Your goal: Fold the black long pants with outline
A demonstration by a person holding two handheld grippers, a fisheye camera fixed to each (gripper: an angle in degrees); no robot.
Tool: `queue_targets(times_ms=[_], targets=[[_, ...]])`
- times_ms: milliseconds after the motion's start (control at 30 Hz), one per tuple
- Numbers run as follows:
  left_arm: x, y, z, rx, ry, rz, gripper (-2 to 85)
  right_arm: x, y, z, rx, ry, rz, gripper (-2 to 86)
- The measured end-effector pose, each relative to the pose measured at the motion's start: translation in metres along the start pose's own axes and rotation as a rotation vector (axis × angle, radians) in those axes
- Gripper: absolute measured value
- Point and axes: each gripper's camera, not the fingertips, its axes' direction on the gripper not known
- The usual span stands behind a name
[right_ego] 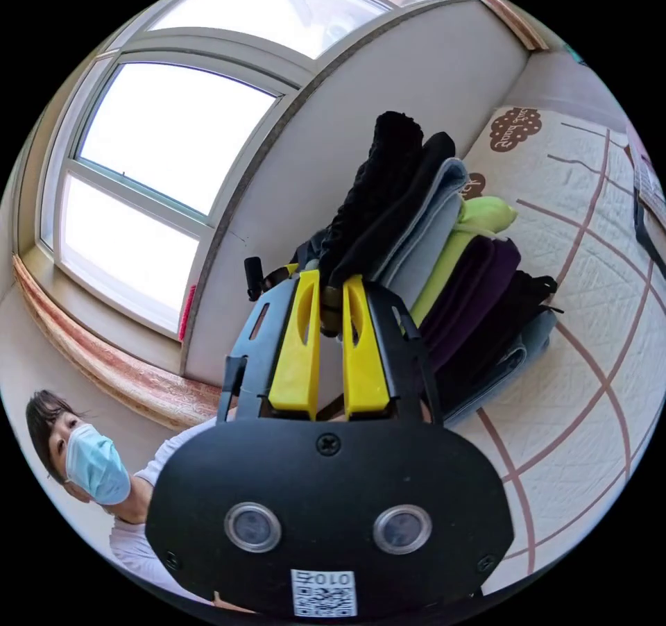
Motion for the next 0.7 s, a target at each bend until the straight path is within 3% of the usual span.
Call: queue_targets(times_ms=[100, 267, 433, 533, 633, 700], targets=[[0.01, -0.011, 0.011, -0.049, -0.052, 0.013, 5.4, -0.016, 0.005, -0.001, 0.002, 0.002, 0.019, 6.6], [0.046, -0.013, 0.053, -0.139, -0.287, 0.068, 7.3, -0.001, 0.029, 0.001, 0.05, -0.043, 0.048, 6.9], [0.086, 0.023, 0.077, -0.126, -0.555, 0.085, 8.6, -0.003, 0.055, -0.011, 0.061, -0.063, -0.002, 6.0], [0.109, 0.054, 0.084, -0.081, -0.703, 0.075, 8.7, -0.015, 0.082, -0.035, 0.127, 0.047, -0.056, 4.5], [0.146, 0.089, 0.095, 0.018, -0.791, 0.101, 7.1, -0.03, 0.119, -0.067, 0.255, 0.119, -0.116, 3.4], [0.187, 0.116, 0.111, 0.126, -0.794, 0.21, 5.1, -0.057, 0.171, -0.104, 0.496, 0.169, -0.233, 2.7]])
